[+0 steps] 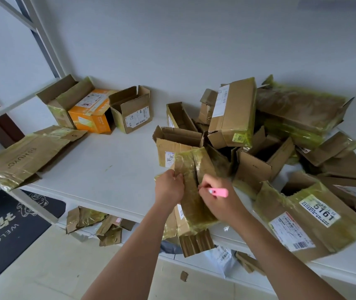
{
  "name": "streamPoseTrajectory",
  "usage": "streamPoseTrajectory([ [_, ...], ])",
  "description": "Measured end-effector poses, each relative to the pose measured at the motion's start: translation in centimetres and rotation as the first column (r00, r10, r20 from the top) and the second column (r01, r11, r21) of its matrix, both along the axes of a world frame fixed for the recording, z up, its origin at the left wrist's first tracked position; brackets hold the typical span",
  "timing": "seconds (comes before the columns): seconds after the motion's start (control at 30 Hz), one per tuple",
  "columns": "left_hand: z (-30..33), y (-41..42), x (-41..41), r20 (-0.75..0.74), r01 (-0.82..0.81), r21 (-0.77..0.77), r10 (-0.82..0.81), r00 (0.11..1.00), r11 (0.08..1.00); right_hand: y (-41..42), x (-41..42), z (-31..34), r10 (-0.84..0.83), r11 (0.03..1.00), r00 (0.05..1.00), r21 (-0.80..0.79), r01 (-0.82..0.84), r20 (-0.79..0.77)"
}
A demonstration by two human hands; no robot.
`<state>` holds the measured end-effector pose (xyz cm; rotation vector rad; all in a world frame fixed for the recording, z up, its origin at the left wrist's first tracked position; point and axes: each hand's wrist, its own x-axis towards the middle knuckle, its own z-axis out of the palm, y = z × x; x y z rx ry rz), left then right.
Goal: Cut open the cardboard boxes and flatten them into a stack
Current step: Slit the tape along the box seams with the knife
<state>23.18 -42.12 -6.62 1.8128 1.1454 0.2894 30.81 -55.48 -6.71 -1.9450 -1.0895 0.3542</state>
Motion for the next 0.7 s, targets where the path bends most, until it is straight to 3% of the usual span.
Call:
streamPoseTrajectory([
  [0.17, 0.1, 0.1, 0.3, -0.031, 0.015, 0.011, -0.015, 0.999, 1.000, -3.4, -1.5, 0.2, 0.008, 0.999, 0.976, 0.047, 0.002, -0.219],
  [0.33, 0.0, 0.1, 0.3, -0.058, -0.012, 0.022, 0.013, 0.998, 1.000, -6.4, -3.5, 0.1, 0.064, 0.987, 0.949, 0.161, -0.014, -0.310],
  [0.57, 0.3, -0.3, 0.6, -0.091, -0.019, 0.001, 0.019, 0.996, 1.000, -7.9, -4.9, -0.3, 0.079, 0.988, 0.997, 0.134, -0.080, 0.016],
  [0.7, 0.5, -1.3, 0.5, -0.084, -0.041, -0.056, 0.036, 0.996, 0.998, -9.5, -4.9, 0.7, 0.062, 0.993, 0.998, 0.097, -0.063, 0.015],
])
